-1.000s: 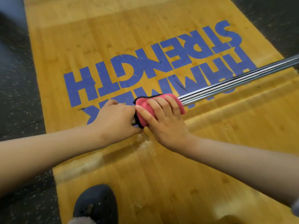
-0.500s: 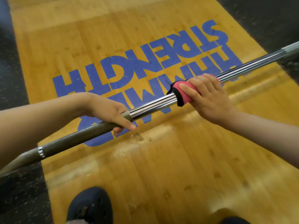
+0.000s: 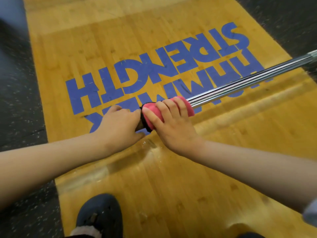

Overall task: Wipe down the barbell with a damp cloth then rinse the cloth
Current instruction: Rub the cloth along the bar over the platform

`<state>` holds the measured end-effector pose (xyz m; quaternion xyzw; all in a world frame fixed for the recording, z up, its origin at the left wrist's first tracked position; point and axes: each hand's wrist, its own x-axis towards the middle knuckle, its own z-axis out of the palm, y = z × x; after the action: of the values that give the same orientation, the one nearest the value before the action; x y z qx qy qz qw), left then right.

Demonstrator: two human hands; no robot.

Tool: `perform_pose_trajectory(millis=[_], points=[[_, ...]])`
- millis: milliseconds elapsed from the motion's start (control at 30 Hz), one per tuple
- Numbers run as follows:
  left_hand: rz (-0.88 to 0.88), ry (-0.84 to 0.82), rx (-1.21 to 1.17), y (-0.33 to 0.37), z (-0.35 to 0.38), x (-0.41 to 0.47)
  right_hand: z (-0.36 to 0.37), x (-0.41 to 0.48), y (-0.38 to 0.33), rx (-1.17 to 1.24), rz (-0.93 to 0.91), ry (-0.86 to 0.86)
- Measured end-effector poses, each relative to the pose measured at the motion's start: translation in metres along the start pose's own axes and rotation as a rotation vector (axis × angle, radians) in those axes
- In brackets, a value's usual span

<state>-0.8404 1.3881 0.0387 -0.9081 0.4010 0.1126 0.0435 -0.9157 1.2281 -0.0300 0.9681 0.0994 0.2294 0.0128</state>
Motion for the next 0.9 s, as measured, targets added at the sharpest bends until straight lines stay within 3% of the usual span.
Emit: perform_pose_trajectory(millis=[133, 167, 333, 500, 600, 700, 900], points=[[0.102, 0.193, -0.073, -0.004, 0.013, 0.003, -0.001, 0.001, 0.008, -0.035, -0.084, 0.013], [0.096, 0.173, -0.079, -0.004, 0.010, 0.004, -0.001, 0.000, 0.016, -0.038, -0.118, 0.021], [0.066, -0.127, -0.008, -0.005, -0.008, 0.016, -0.004, -0.013, 0.063, -0.098, -0.118, 0.038], [0.065, -0.649, -0.601, -0.019, -0.019, 0.037, -0.015, -0.030, 0.120, -0.127, -0.081, 0.007], [0.062, -0.776, -0.660, -0.023, -0.020, 0.042, -0.016, -0.032, 0.122, -0.124, -0.030, -0.008], [0.064, -0.681, -0.629, -0.019, -0.020, 0.036, -0.010, -0.030, 0.097, -0.104, 0.118, 0.005], [0.034, -0.097, -0.110, -0.001, -0.014, 0.004, -0.002, -0.012, 0.039, -0.046, 0.049, 0.047]])
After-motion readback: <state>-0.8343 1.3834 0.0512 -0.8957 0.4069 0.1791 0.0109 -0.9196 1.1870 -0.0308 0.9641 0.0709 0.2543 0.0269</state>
